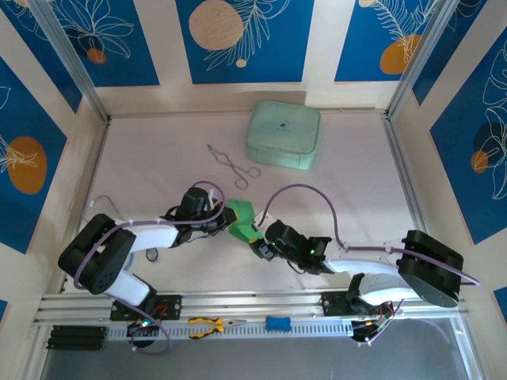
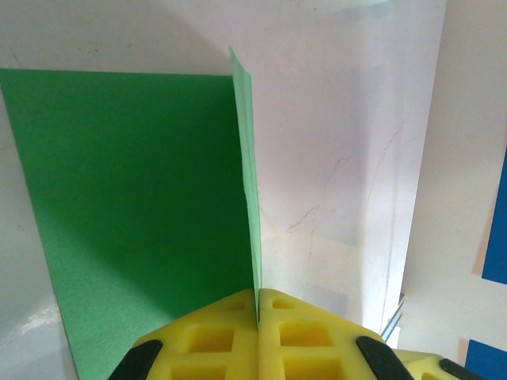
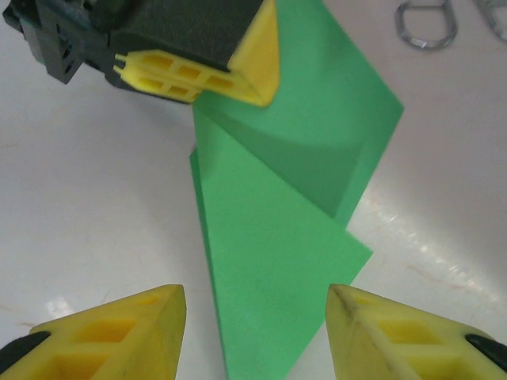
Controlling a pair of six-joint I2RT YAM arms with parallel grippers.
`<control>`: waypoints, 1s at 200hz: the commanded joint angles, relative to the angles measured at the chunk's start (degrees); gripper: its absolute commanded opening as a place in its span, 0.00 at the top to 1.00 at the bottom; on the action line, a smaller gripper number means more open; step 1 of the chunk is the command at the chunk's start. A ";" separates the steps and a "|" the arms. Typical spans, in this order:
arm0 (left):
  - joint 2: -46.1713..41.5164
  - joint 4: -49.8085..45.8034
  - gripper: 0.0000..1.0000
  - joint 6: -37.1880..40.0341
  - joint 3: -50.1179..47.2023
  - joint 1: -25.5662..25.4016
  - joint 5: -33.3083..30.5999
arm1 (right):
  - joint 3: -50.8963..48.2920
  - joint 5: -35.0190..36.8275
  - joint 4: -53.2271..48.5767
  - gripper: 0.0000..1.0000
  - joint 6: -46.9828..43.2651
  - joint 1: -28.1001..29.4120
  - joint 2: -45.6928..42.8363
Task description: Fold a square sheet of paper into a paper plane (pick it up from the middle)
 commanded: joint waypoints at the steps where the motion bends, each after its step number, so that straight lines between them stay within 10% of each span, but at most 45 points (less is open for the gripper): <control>1: -1.05 -0.60 1.00 -0.57 -0.02 -0.43 -0.88 | -1.16 4.59 5.09 0.49 -5.45 1.69 1.06; 200: 0.86 0.35 0.84 0.41 2.31 -1.55 2.33 | -0.51 2.99 9.81 0.50 -10.34 4.27 9.02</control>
